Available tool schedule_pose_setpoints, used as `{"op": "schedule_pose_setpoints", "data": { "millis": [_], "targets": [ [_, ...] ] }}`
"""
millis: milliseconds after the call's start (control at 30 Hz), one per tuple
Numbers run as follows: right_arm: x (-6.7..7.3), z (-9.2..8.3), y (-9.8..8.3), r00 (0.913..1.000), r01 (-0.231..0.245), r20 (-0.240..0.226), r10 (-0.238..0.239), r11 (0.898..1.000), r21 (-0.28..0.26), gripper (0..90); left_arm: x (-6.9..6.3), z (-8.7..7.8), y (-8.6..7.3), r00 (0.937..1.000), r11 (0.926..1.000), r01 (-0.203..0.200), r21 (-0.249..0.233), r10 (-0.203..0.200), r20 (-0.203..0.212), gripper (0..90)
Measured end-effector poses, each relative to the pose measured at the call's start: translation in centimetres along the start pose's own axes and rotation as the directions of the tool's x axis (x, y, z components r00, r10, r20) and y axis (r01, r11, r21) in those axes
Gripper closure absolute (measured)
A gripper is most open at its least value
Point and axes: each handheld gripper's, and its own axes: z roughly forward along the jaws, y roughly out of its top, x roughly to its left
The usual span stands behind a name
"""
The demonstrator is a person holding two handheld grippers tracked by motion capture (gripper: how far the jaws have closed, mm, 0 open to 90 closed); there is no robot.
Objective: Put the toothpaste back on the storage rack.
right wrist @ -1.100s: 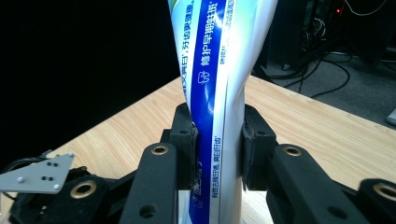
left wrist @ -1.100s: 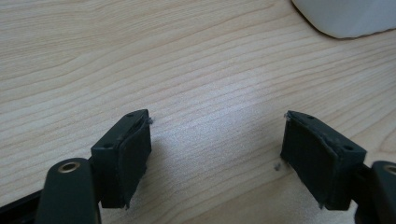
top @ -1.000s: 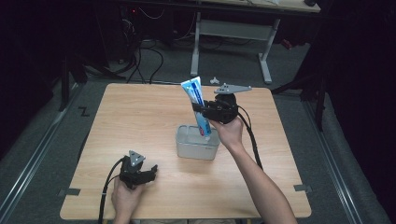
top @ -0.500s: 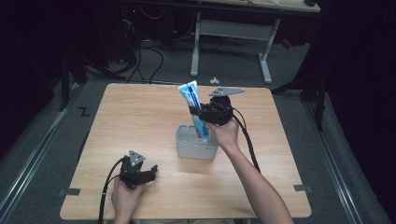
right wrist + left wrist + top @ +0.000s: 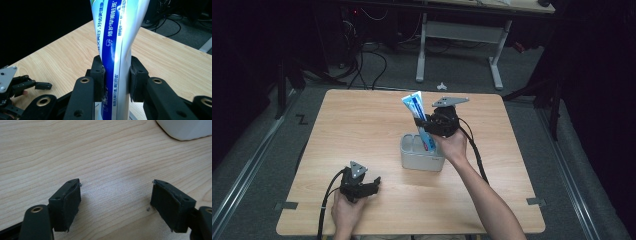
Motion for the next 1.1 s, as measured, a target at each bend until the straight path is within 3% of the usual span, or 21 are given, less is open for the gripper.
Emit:
{"op": "schedule_pose_setpoints", "data": {
  "millis": [333,567,1100],
  "targets": [
    [0.4,0.7,-0.3,0.9995,0.032,-0.001,-0.032,0.999,0.032,70.3,0.0,0.0,0.0,1.0,1.0,0.003,-0.001,-0.003,0.0,24.4],
    [0.2,1.2,-1.1,0.9998,0.021,0.004,-0.021,0.998,0.062,70.3,0.0,0.0,0.0,1.0,1.0,-0.001,-0.001,0.001,0.003,24.4],
    [0.1,0.7,-2.3,0.9991,0.041,0.003,-0.041,0.996,0.085,70.2,0.0,0.0,0.0,1.0,1.0,-0.001,-0.002,0.001,0.003,24.5]
  ]
}}
